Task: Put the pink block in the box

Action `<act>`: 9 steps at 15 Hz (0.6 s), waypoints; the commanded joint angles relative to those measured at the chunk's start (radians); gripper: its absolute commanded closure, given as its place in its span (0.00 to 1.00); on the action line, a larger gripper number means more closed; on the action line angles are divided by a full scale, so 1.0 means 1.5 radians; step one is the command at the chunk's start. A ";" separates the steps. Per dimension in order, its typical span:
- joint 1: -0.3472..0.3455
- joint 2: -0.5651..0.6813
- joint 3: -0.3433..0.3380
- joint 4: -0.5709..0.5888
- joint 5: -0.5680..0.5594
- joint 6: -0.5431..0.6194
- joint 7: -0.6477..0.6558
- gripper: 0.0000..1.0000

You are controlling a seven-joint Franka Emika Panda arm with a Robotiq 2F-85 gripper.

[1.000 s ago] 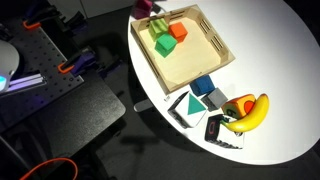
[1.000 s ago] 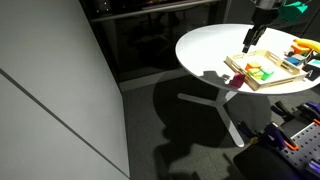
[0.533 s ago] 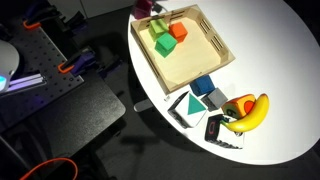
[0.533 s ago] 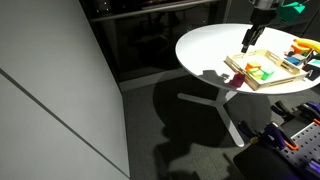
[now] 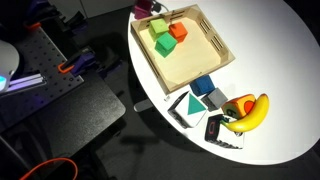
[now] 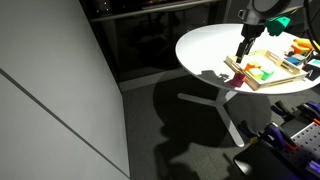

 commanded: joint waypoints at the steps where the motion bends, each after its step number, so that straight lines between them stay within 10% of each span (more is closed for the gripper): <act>1: 0.004 0.056 0.001 0.036 -0.047 0.013 0.025 0.00; 9: 0.002 0.136 0.004 0.053 -0.080 0.064 0.026 0.00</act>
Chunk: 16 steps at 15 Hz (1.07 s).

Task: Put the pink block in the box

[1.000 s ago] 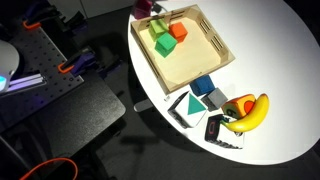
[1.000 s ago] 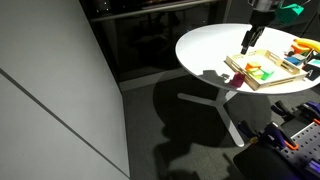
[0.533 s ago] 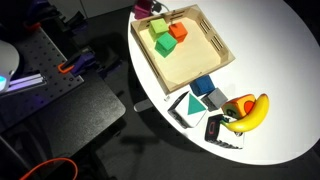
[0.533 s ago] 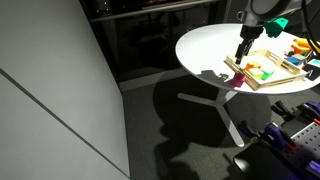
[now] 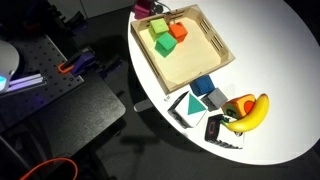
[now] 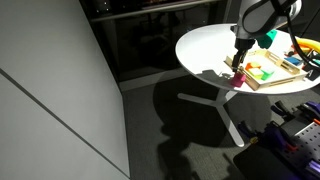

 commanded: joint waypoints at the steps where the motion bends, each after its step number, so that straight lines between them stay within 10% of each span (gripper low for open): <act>1: -0.001 0.032 0.005 0.016 -0.019 0.022 0.016 0.00; 16: 0.004 0.077 0.005 0.012 -0.047 0.050 0.026 0.00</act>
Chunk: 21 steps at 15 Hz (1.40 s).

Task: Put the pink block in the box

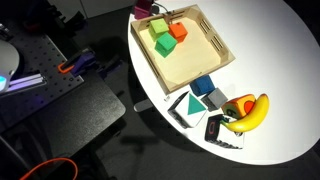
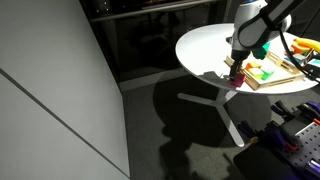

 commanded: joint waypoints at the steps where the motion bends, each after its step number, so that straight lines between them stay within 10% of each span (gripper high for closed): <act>1: 0.004 0.013 -0.011 0.010 -0.035 0.011 0.025 0.00; 6: 0.001 0.028 -0.015 0.013 -0.038 0.012 0.024 0.00; 7: 0.001 0.032 -0.015 0.014 -0.039 0.012 0.026 0.25; 13: 0.003 0.026 -0.015 0.012 -0.035 0.004 0.031 0.66; 21: -0.004 -0.064 -0.017 -0.018 -0.022 -0.009 0.060 0.69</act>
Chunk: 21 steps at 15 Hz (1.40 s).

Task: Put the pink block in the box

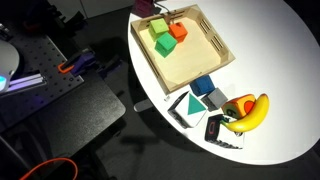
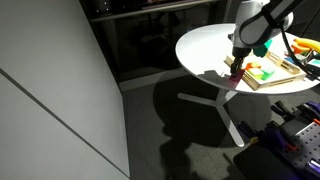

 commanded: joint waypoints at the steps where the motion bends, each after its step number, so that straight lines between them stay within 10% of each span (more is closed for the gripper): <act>1: -0.004 -0.070 -0.007 -0.030 -0.006 -0.015 0.030 0.69; 17: -0.101 -0.166 -0.075 -0.106 0.094 -0.065 0.049 0.69; 18: -0.105 -0.167 -0.078 -0.110 0.095 -0.064 0.048 0.21; 21: -0.110 -0.170 -0.084 -0.120 0.096 -0.059 0.047 0.03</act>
